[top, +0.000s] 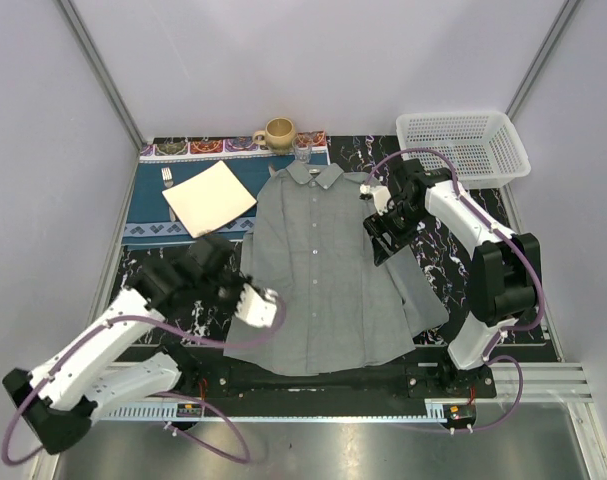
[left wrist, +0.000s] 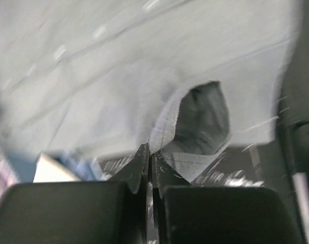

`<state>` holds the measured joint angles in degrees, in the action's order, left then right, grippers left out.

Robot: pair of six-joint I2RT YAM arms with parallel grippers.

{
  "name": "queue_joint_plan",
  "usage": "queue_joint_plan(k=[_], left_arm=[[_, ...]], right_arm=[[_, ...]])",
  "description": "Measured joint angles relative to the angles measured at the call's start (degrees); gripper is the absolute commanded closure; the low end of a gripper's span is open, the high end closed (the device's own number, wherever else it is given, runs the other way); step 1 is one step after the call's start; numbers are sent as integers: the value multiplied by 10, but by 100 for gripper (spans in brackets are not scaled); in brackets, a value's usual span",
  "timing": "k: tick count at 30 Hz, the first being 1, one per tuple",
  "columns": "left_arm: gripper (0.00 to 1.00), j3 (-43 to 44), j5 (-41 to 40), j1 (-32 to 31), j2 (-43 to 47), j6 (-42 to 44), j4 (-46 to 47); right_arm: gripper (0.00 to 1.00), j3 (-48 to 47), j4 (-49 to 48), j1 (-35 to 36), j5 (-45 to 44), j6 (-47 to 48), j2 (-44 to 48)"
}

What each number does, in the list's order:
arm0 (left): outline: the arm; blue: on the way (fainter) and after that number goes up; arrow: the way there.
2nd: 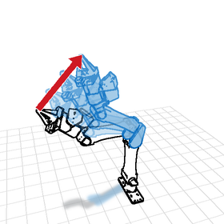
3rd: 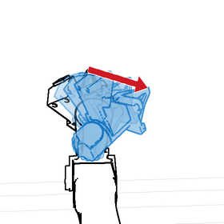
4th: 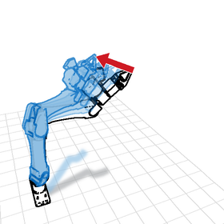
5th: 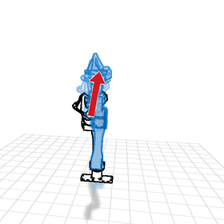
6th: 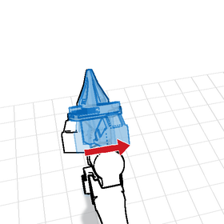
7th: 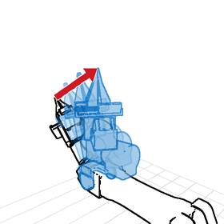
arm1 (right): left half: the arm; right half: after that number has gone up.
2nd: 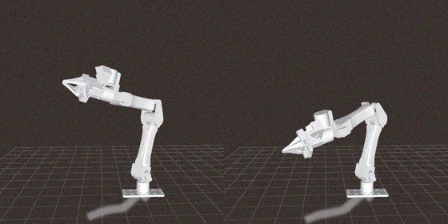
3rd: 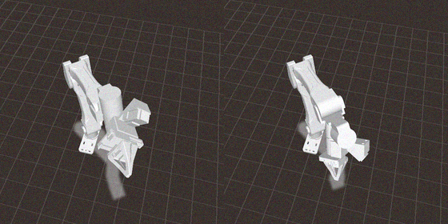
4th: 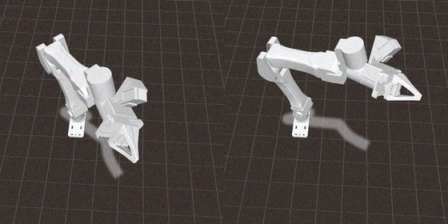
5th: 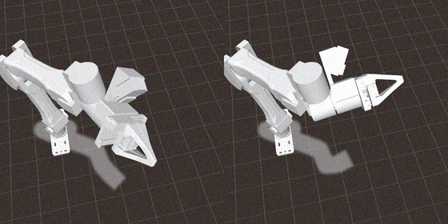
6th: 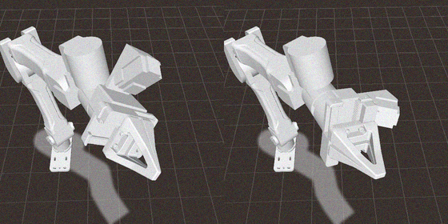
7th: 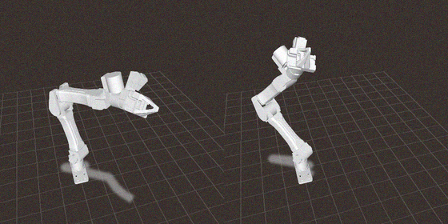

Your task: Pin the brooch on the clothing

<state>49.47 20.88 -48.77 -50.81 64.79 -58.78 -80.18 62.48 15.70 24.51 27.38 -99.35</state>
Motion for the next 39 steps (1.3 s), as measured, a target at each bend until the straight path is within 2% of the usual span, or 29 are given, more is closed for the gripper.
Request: queue_joint_plan(k=[4, 7, 10, 13, 19, 24, 30, 35, 39], left_arm=[[100, 151, -44, 189, -37, 103, -65], [100, 286, -71, 309, -93, 161, -76], [100, 431, -88, 400, -155, 192, -59], [100, 513, -105, 461, -188, 219, 12], [100, 503, -96, 535, -186, 255, 133], [100, 472, -60, 540, -181, 247, 170], [100, 394, -67, 529, -169, 243, 181], [100, 328, -84, 633, -179, 268, 182], [100, 253, -109, 687, -189, 300, 188]], right_arm=[[24, -1, -4, 0, -2, 0, -1], [26, -8, -7, 0, -13, -1, -8], [29, -12, -19, 0, -25, -4, -19], [30, -12, -29, 0, -36, -7, -33], [30, -12, -46, 0, -55, -11, -54], [31, -12, -52, 0, -61, -11, -54], [30, -12, -58, 0, -74, -10, -57], [30, -7, -58, 0, -82, -3, -57], [30, -6, -57, -1, -86, 0, -57]])
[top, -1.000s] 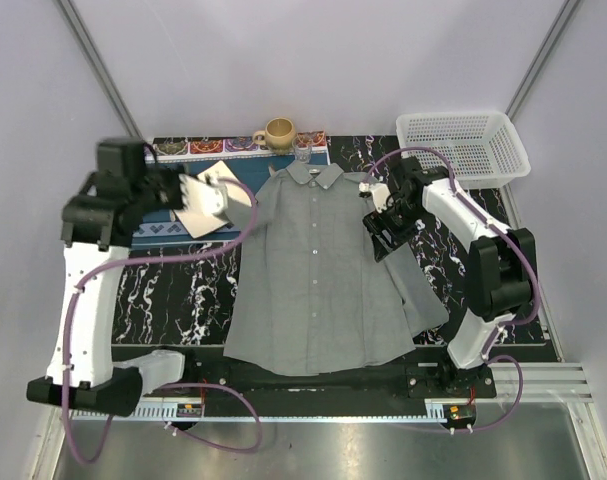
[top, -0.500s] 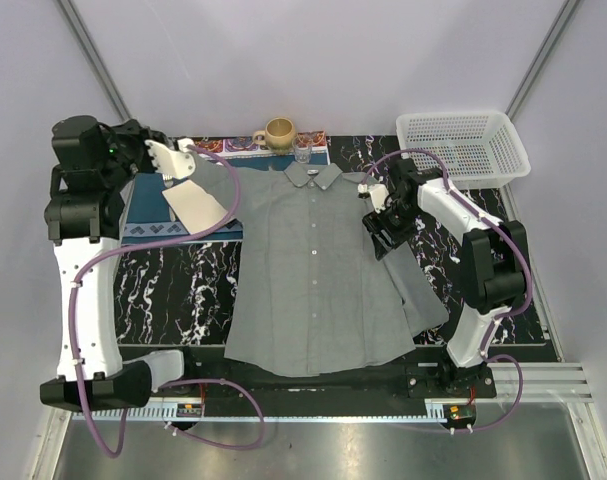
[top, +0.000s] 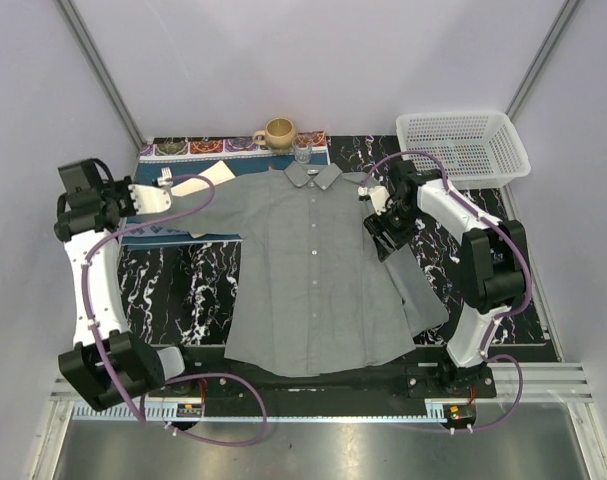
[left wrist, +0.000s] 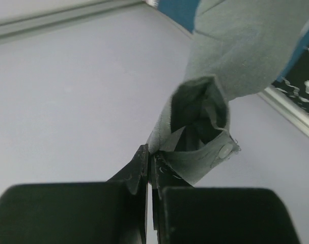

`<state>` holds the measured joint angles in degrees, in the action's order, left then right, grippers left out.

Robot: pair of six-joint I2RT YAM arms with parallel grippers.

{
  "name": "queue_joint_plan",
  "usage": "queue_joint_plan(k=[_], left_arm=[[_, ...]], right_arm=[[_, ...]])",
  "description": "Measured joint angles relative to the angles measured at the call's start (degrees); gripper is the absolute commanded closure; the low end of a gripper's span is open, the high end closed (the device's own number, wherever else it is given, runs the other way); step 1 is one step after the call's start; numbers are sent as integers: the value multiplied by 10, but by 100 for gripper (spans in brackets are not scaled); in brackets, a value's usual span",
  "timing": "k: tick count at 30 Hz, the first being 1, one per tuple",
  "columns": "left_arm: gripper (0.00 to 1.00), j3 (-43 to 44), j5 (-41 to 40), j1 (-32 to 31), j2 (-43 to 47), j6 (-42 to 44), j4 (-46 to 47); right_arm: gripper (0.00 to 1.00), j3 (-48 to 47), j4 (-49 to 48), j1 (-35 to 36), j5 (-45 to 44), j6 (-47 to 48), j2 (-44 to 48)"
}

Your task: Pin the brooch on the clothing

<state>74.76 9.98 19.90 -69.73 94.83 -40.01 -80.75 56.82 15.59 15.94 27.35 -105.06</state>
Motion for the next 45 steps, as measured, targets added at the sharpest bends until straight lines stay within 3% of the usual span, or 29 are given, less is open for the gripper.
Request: queue_joint_plan(k=[3, 4, 7, 8, 11, 14, 19, 27, 36, 45], left_arm=[[96, -49, -11, 21, -9, 15, 5], [79, -66, -15, 26, -14, 21, 8], [49, -113, -21, 41, -32, 41, 13], [34, -123, -22, 49, -38, 53, 14], [18, -132, -19, 87, -73, 63, 5], [12, -94, -14, 113, -116, 42, -19], [13, -47, 23, 115, -125, -15, -26], [32, -19, 118, 111, -161, -111, -85], [22, 11, 117, 109, -310, -228, -106], [26, 2, 96, 109, -360, -280, -70]], right_arm=[[29, 0, 1, 0, 0, 0, 0], [29, 0, 1, 0, 1, 0, 0], [25, -2, 4, 0, 2, -1, 0], [24, -4, 6, 0, 2, -1, 0], [20, -12, 17, 0, 7, -2, -1], [17, -29, 31, -1, 14, -2, -1], [18, -40, 48, -12, 30, 0, 0], [19, -31, 63, -25, 35, 5, 2], [20, -31, 70, -25, 43, 4, 2], [21, -30, 70, -25, 41, 4, 2]])
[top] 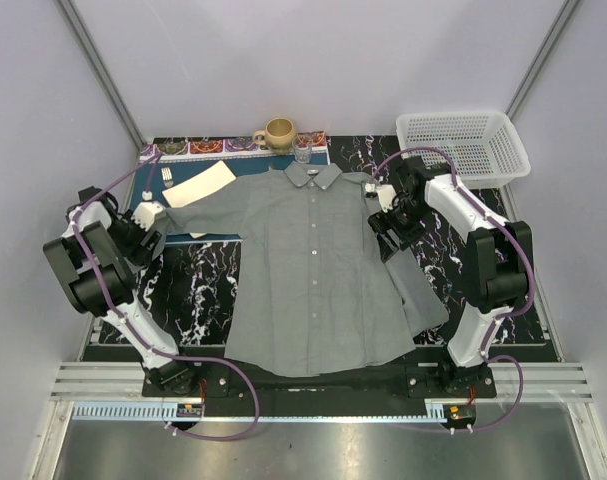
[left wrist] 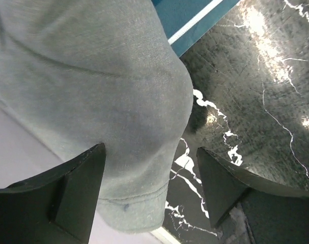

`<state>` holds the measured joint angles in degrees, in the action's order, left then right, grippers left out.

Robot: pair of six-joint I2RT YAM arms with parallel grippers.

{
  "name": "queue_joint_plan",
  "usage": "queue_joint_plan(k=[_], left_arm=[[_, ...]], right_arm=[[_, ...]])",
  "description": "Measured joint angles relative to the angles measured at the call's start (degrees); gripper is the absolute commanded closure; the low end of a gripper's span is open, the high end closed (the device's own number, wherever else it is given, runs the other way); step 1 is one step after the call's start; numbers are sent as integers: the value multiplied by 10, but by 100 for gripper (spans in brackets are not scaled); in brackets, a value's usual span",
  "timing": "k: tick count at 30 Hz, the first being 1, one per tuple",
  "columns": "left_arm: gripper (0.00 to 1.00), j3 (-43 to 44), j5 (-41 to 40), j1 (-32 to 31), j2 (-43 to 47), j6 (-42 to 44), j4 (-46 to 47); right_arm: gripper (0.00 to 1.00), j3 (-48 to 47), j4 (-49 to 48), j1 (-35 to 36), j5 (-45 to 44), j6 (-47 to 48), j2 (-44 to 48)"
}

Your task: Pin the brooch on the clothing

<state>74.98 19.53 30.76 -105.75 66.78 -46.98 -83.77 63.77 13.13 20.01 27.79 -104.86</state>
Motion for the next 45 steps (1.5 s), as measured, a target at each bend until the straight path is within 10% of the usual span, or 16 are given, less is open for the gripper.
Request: queue_joint_plan(k=[4, 6, 9, 22, 31, 36, 45], left_arm=[[47, -19, -14, 0, -25, -7, 19], [81, -23, -19, 0, -26, -4, 24], [100, -20, -28, 0, -26, 12, 16], [100, 146, -57, 26, 62, 149, -123], [17, 54, -113, 29, 66, 203, -83], [1, -6, -83, 28, 79, 208, -86], [1, -66, 18, -82, 244, 130, -85]], right_arm=[[21, 12, -7, 0, -10, 2, 0], [21, 21, -10, 0, -15, 3, 0], [21, 28, -11, -1, -21, 5, 0], [21, 44, -16, -17, -33, 23, 0], [15, 54, -15, -22, -44, 35, 18], [14, 72, -6, -23, -55, 55, 76], [12, 190, 55, -26, -74, 135, 201]])
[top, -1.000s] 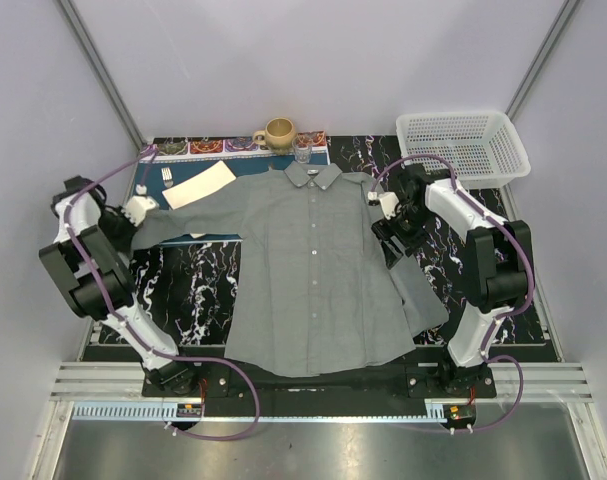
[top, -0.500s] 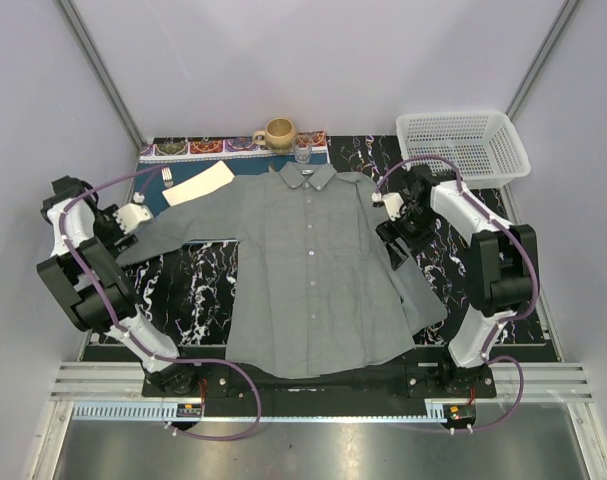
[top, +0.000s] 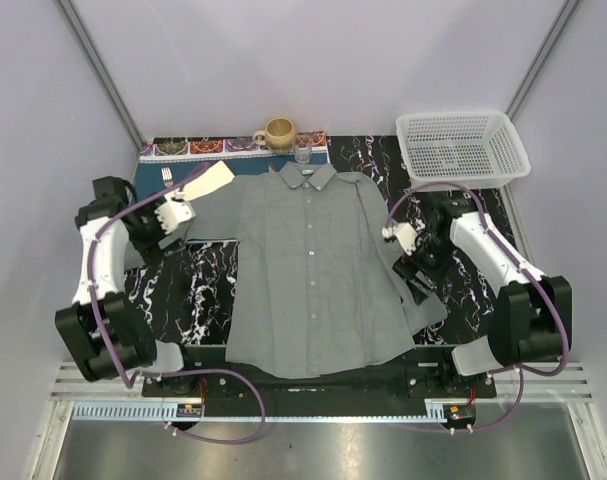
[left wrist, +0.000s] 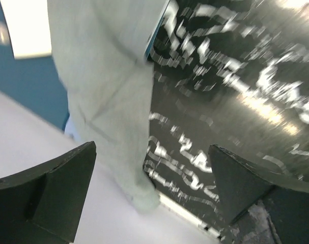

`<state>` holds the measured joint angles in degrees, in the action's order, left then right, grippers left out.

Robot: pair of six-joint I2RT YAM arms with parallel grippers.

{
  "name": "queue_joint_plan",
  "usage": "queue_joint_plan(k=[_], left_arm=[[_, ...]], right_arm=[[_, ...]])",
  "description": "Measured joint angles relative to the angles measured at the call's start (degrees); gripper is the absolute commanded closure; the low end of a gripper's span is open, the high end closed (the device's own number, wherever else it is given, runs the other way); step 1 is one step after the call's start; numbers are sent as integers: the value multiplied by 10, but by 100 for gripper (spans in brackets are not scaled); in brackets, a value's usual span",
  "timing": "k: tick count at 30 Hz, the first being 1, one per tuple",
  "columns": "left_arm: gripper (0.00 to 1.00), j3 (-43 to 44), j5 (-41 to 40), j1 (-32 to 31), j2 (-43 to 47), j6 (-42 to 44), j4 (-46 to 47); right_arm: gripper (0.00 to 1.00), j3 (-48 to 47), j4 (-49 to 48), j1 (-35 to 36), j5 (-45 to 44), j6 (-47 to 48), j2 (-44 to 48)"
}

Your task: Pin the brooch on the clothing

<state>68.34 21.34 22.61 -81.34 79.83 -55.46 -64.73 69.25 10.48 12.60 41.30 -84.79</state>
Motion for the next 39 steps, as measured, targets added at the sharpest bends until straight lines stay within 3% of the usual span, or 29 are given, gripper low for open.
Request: queue_joint_plan(k=[8, 16, 19, 20, 21, 22, 28, 35, 39], left_arm=[[1, -38, 62, -143, 75, -115, 14], [1, -45, 76, -187, 102, -170, 24], [1, -46, 76, -188, 104, -180, 25], [1, -46, 76, -188, 104, -183, 25], [1, -46, 76, -189, 104, -185, 24], [1, -46, 76, -189, 104, -188, 25], [1, -48, 78, -189, 104, -202, 31], [1, -51, 91, -189, 105, -224, 47], [1, -51, 98, -189, 102, -240, 54]], right_arm=[[11, 73, -17, 3, -51, -2, 14], [16, 112, -104, 3, -113, -6, -67], [41, 117, -130, 3, -118, -5, -103], [68, 117, -136, 3, -121, -3, -113], [89, 114, -136, 3, -131, -3, -120], [100, 114, -139, 3, -135, 0, -121], [100, 77, -124, -3, -138, -2, -105], [100, -163, -54, 0, -90, -2, -57], [100, -210, -13, 33, -30, 3, -70]])
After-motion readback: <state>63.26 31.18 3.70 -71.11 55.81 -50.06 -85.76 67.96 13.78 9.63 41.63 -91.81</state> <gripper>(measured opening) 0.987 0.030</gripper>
